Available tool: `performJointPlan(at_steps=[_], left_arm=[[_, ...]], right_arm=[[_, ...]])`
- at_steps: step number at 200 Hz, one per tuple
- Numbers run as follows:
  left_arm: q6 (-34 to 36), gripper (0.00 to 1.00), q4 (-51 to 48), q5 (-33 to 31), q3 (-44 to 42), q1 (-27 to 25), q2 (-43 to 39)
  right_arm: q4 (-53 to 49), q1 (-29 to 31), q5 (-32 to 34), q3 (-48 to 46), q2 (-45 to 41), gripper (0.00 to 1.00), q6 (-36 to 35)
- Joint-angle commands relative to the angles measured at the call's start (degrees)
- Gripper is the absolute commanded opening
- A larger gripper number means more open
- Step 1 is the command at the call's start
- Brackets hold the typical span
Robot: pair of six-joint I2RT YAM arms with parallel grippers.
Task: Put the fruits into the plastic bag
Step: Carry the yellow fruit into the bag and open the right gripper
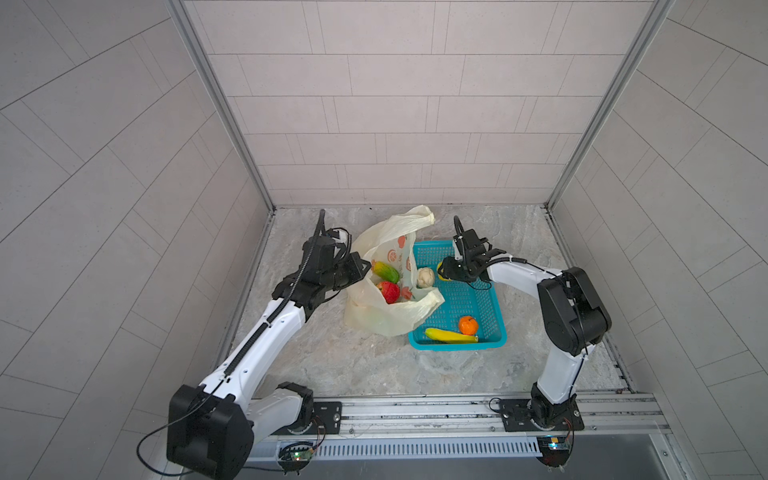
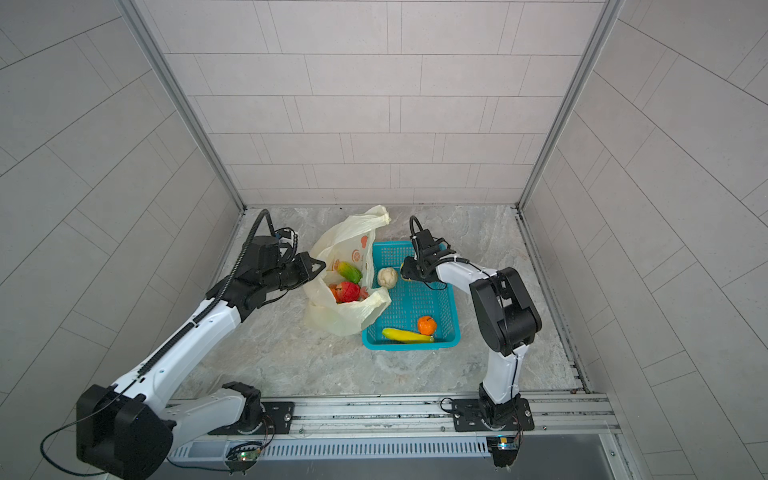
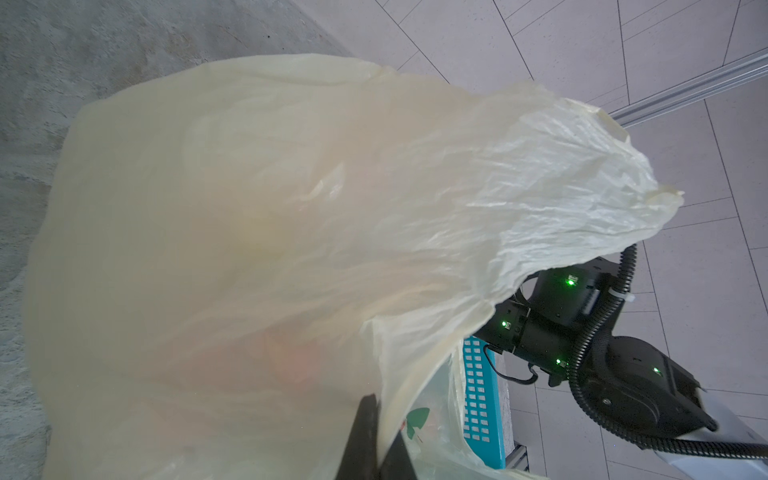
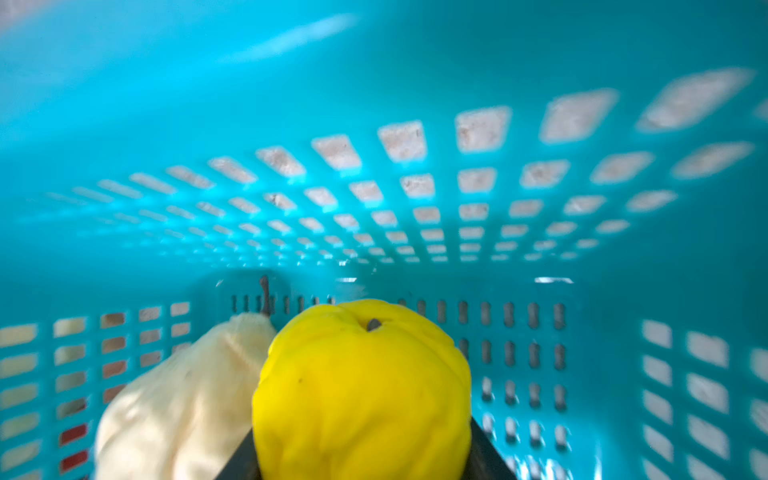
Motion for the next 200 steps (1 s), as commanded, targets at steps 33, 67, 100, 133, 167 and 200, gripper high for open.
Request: performJointPlan(at_steps=[33,67,100,133,167,200], left_arm=[[0.8,0.00,0.2,0.1,-0.2,0.2,-1.7],[0.8,0.00,1.3,0.8,-0.4,0.2,-1.6],[0.8,0.00,1.3,0.8,-0.4,0.2,-1.8],[0.8,0.00,1.1,0.8,-0.5,0.2,-2.4],[0.8,0.00,0.7,0.4,-0.5,0.2,-3.0],[0.8,0.00,0.1,0.2,-0.6,0.2,-3.3]], right_arm=[[2.4,1.7,-6.8,-6.9,-19.6,0.47,-4.8],[13.5,6.0,-11.1,-12.7,-28.8,0.47,-5.7],[17.1,10.7,-15.8,-9.5,-27.3,0.46,-6.3],[15.0,16.2,-18.0,-1.6,-19.0,0.46,-11.1],[11.4,19.0,-20.6,7.0,-8.6,0.46,-13.1],[8.4,21.0,-22.0,12.8,-0.8,0.47,-13.5]])
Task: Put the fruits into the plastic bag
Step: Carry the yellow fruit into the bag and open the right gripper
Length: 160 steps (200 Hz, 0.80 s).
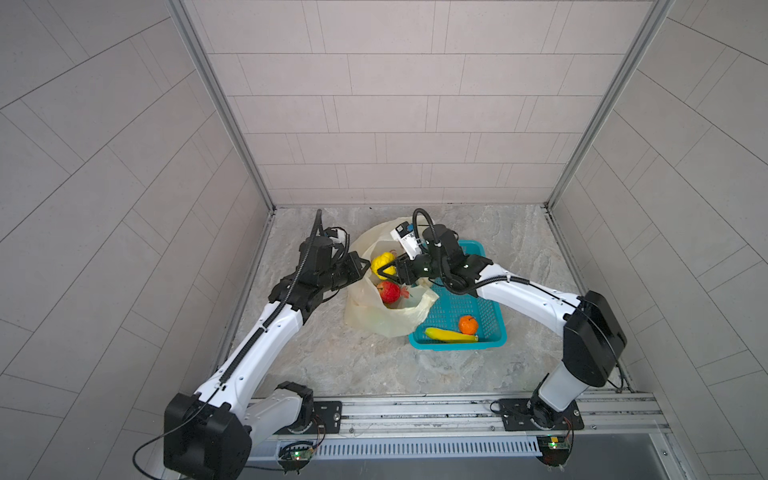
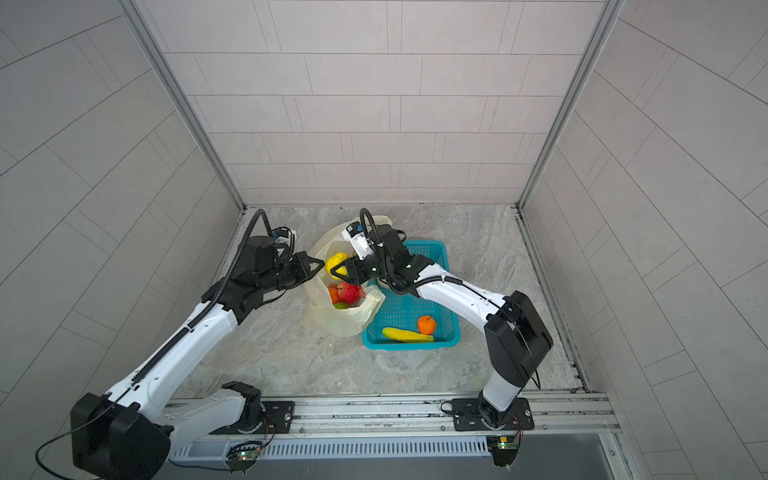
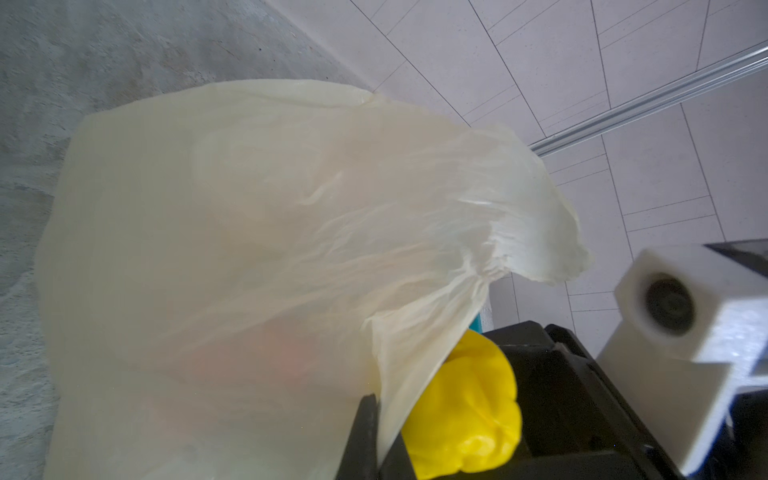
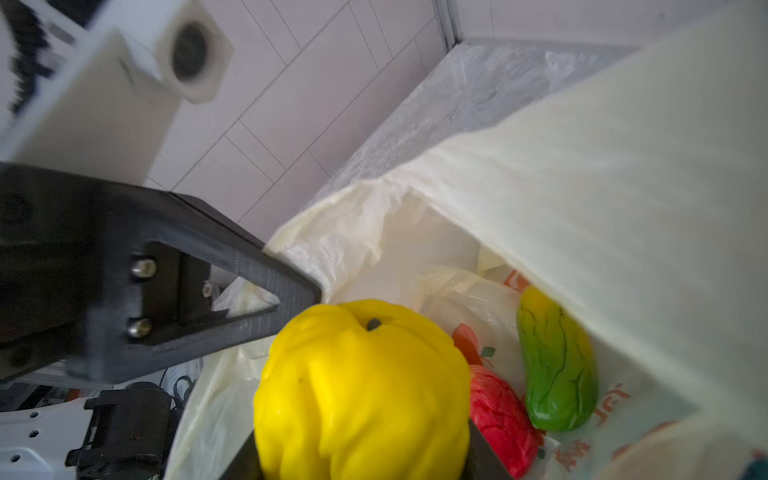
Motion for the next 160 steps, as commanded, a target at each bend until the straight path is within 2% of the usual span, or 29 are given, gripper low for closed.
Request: performJointPlan(at_steps=[1,74,101,160], left_arm=[[0.7,0.00,0.4,0.3,-0.5,0.2,-1.3],[0.7,0.00,0.4,0.3,-0.6,0.2,-0.7],[0.8,0.00,0.3,0.2,-0.5,0.2,-0.7],[0.7,0.00,0.2,0.2,-0.3,0.1,-0.7]], right_arm=[[-3.5,1.4,-2.3,3.7,3.8,0.47,-2.1],[-6.5,4.9,-3.6,6.0,10.1,0.58,-2.6],[-7.1,5.0,-2.1,5.9,9.7,0.64,-2.9],[-8.0,4.6,1.6,5.0,5.1,0.69,-4.6]])
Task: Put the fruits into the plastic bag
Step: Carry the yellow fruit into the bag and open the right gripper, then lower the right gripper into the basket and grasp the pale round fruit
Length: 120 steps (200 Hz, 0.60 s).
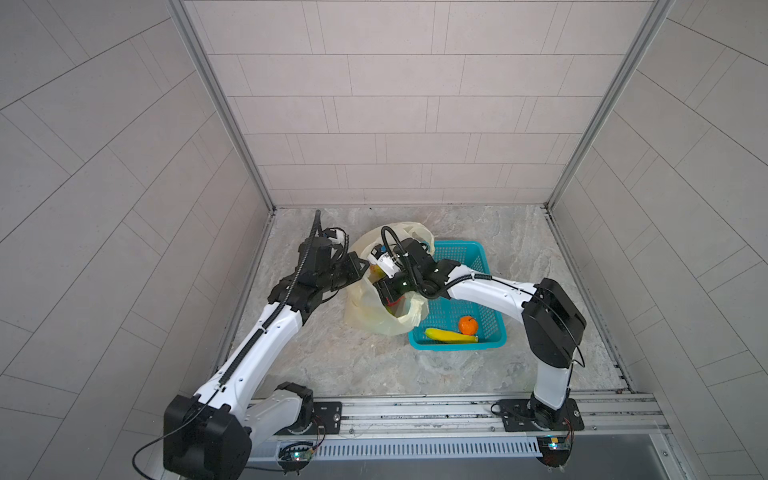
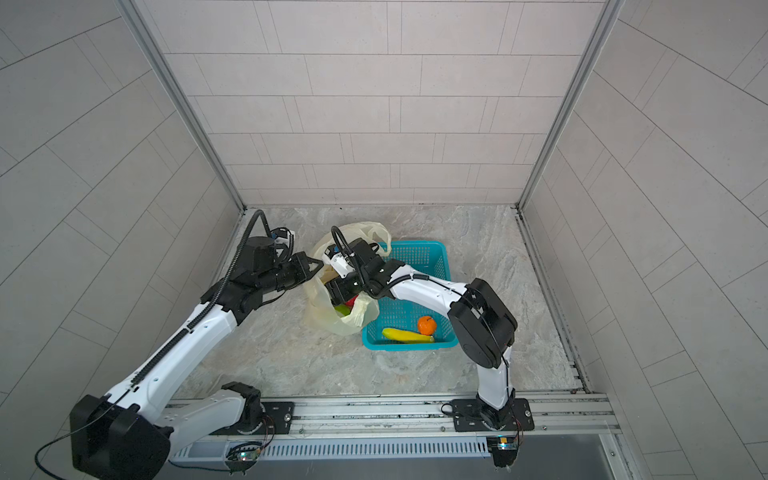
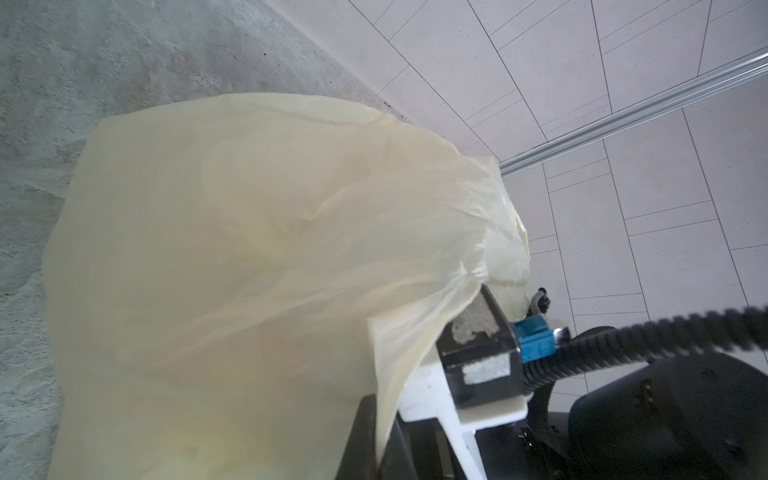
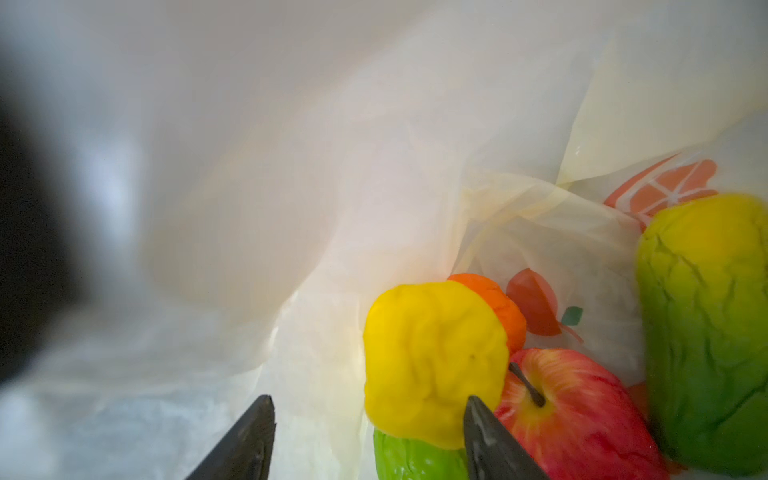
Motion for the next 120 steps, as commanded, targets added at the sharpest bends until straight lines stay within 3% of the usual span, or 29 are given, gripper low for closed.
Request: performJointPlan(at_steps=[1,61,120], left_arm=[[0.7,0.00,0.1,0.3,-0.3,0.0,-0.5],[2.4,0.00,-0.5,0.3,0.1,0.1,-0.3],[2.4,0.00,-0.3,0.1,-0.2,0.0,-0.5]], right_arm=[[-1.0,-0.4,2.6,-0.1,-4.3,0.69,-1.9],[-1.1,-4.2,6.3,-4.6,-16.4,0.70,-3.2],[-0.8,-12.5,13.4,-13.6,-28.7,0.71,-3.3]])
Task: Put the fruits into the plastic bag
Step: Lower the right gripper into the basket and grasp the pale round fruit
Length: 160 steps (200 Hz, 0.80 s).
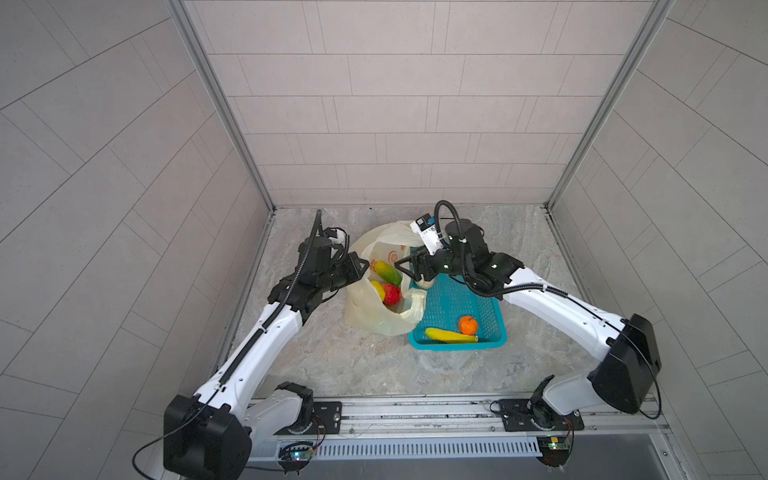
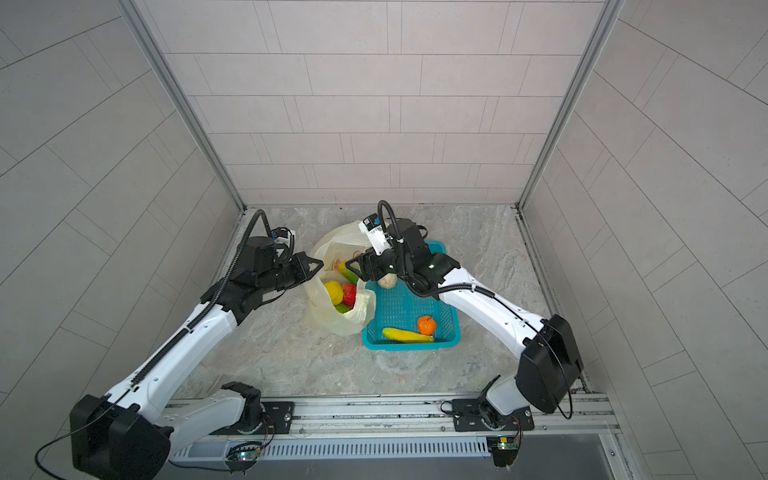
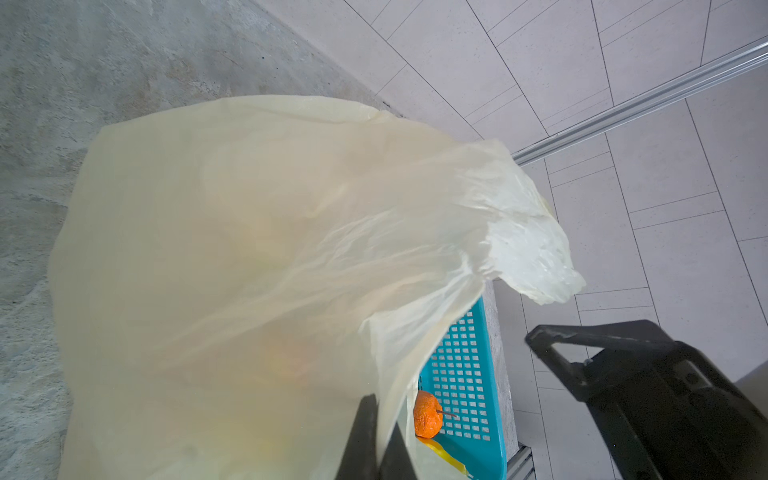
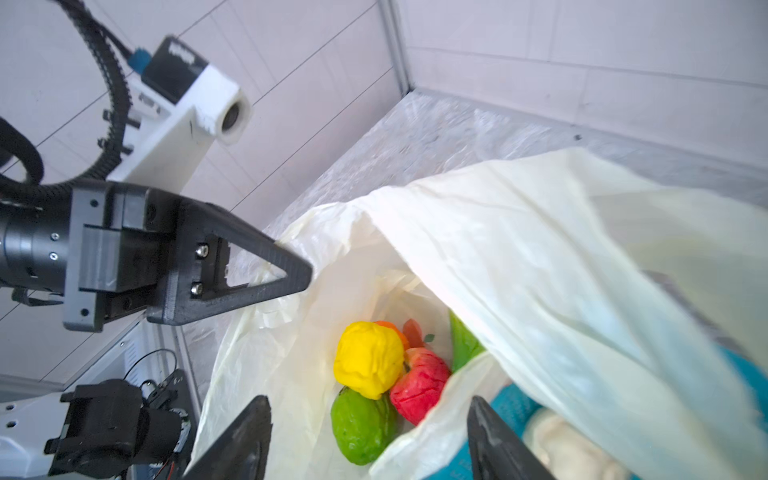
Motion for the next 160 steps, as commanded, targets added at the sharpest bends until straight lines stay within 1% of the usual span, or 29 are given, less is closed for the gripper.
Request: performJointPlan(at_steps=[1,33,54,67,93,124,160], left_arm=[[0.9,0.00,-0.3,0.1,-0.3,0.0,-0.5],[0.9,0.00,-0.2,0.0,-0.4,0.1,-0.6],[0.9,0.00,0.1,-0.1,-0.6,0.1,-0.5],[0.6,0.00,0.2,0.1,-0.7,0.0,-0.3],[0.5,0.00,0.2,0.2,-0.6,0.0,-0.3],[0.6,0.00,0.2,0.1,-0.7,0.0,-0.5],[0.8,0.00,-0.2,0.0,-0.9,0.0,-0.9]], right_arm=[[-0.3,-3.3,5.0,-3.8,-3.5,0.71,-0.8],[3.4,-9.5,10.6,-11.6,-8.2,0.71,4.3],[6.0,-11.9,13.3,-16.5,-8.7,0.73,6.8],[6.4,-12.6,12.1,-17.7,-6.5,0.73,7.6],[7.9,-12.5,7.0,-17.9,-0.1,0.73,9.8],[9.1,-12.2,2.6,-14.9,7.7,0.74,12.3],[9.1,-11.1,1.5,-10.8,14.5,0.78,12.7]])
